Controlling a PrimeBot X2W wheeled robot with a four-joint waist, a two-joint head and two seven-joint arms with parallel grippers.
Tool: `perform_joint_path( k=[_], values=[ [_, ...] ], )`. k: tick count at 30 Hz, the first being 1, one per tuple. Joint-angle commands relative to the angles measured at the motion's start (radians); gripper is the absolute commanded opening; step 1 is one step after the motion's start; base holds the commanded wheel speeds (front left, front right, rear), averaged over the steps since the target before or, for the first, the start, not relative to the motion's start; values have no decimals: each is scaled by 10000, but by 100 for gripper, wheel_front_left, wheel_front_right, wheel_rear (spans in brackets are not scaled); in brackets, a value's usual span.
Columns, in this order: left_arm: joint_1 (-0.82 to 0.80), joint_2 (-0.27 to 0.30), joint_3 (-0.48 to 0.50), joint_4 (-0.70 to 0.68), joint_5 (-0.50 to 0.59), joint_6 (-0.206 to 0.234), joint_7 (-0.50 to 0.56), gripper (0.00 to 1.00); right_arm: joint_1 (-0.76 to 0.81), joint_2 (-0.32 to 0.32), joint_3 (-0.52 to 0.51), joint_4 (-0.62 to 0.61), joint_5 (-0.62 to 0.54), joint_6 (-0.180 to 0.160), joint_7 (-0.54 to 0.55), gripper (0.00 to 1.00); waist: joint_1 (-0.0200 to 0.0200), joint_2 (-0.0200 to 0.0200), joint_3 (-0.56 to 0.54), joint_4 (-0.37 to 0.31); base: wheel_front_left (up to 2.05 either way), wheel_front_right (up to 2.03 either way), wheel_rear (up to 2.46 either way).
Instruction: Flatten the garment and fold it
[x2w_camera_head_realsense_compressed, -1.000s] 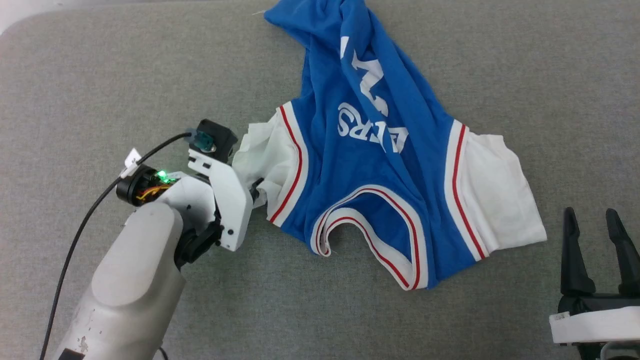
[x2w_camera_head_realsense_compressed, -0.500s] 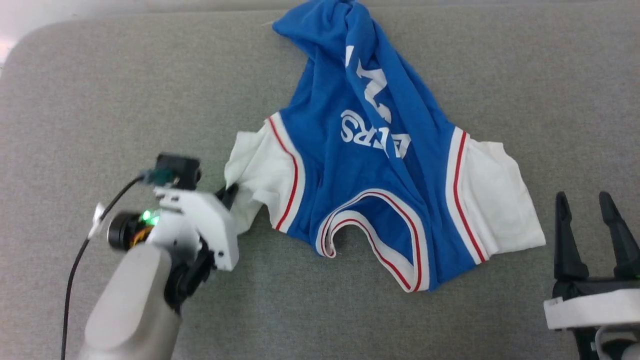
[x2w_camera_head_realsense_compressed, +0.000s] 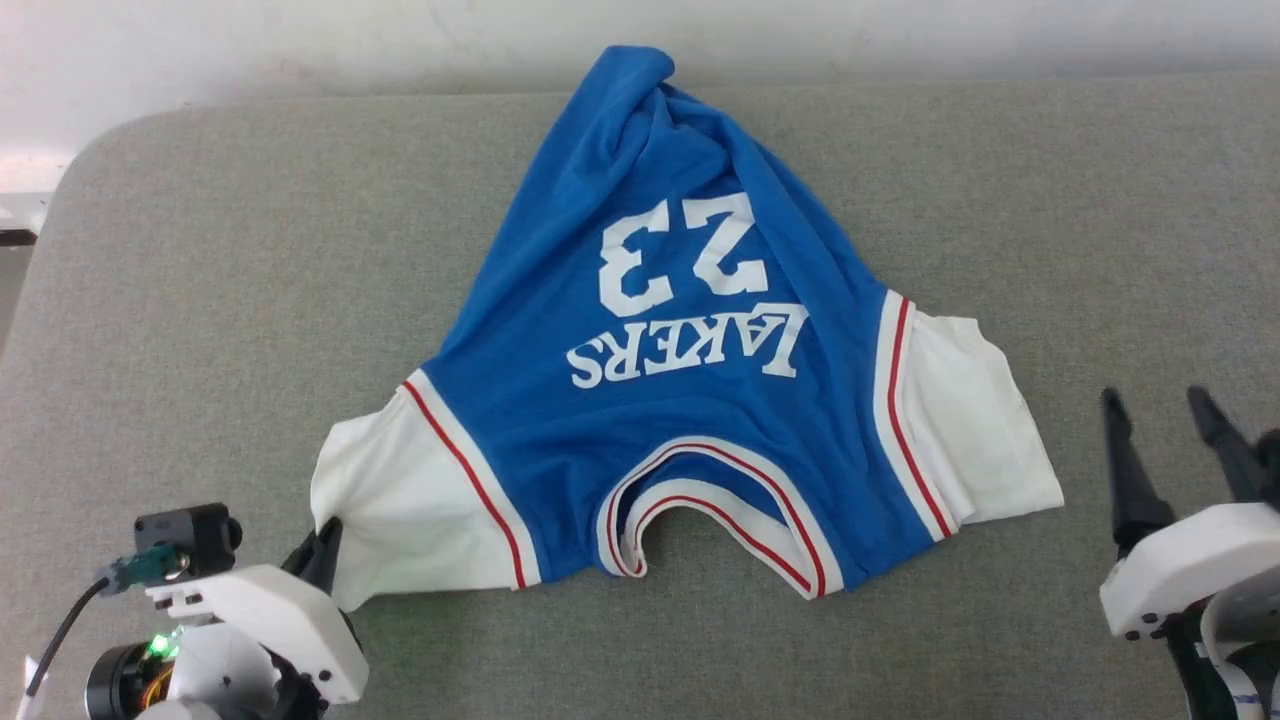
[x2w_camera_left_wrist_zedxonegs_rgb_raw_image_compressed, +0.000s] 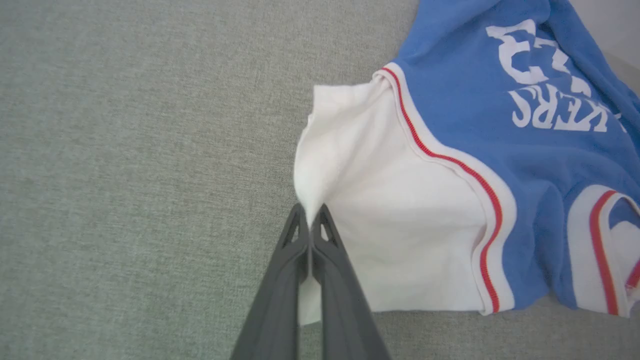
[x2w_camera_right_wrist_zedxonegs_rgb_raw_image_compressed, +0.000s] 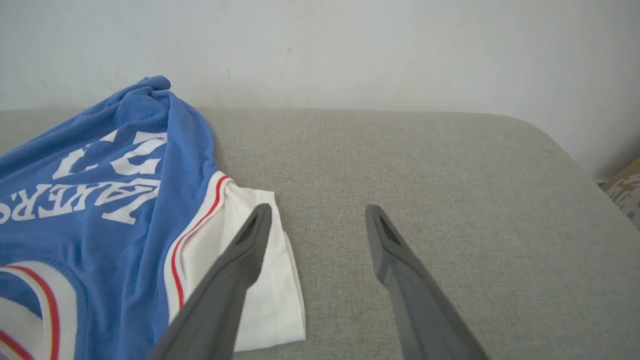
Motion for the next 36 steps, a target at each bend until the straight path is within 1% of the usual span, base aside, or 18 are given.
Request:
perform_joint_path(
  k=[1, 6, 9, 11, 17, 21, 25, 30, 31, 32, 33, 34, 36],
  values=[
    [286, 23, 124, -351, -129, 167, 27, 0, -44, 22, 64, 28, -217, -7, 676, 100, 1, -1, -76, 43, 0, 0, 0],
    [579, 52, 185, -963, -131, 378, 135, 0, -277, -78, 103, 379, -214, -7, 2265, 100, 1, -1, -51, 128, 0, 0, 0],
    [553, 86, 107, -1173, -93, 413, 253, 0, -455, -503, 369, 793, -170, -7, 2874, 100, 1, -1, 71, 193, 0, 0, 0],
    [469, 100, 38, -1268, -72, 410, 324, 0, -553, -846, 656, 1034, -197, -7, 3102, 100, 1, -1, 199, 259, 0, 0, 0],
    [192, 139, -129, -1378, -56, 344, 467, 0, -995, -1362, 1210, 1682, 36, -7, 3485, 100, 1, -1, 618, 383, 0, 0, 0],
    [50, 195, -168, -1400, -44, 305, 495, 0, -1340, -1582, 1518, 2141, 229, -7, 3693, 100, 1, -1, 849, 444, 0, 0, 0],
    [-113, 229, -245, -1410, -39, 251, 543, 0, -1714, -1753, 1576, 2575, 339, -7, 3825, 100, 1, -1, 1073, 532, 0, 0, 0],
    [-294, 219, -349, -1390, -54, 187, 583, 0, -1964, -1806, 1643, 2966, 593, -7, 4210, 100, 1, -1, 1254, 654, 0, 0, 0],
    [-336, 207, -372, -1377, -63, 173, 586, 0, -1996, -1796, 1675, 3042, 716, -7, 4401, 64, 1, -1, 1288, 687, 0, 0, 0],
    [-376, 194, -397, -1360, -72, 160, 588, 0, -2015, -1803, 1713, 3078, 824, -7, 4599, 38, 1, -1, 1313, 722, 0, 0, 0],
    [-401, 182, -415, -1339, -84, 152, 592, 0, -2018, -1808, 1763, 3080, 920, -7, 4818, 15, 1, -1, 1325, 745, 0, 0, 0],
    [-417, 165, -418, -1322, -110, 150, 592, 0, -2018, -1796, 1777, 3048, 1033, -7, 5025, 0, 1, -1, 1335, 762, 0, 0, 0],
    [-432, 153, -418, -1291, -148, 138, 578, 0, -2020, -1788, 1753, 2906, 1190, -7, 5351, 0, 1, -1, 1337, 786, 0, 0, 0]
  ],
)
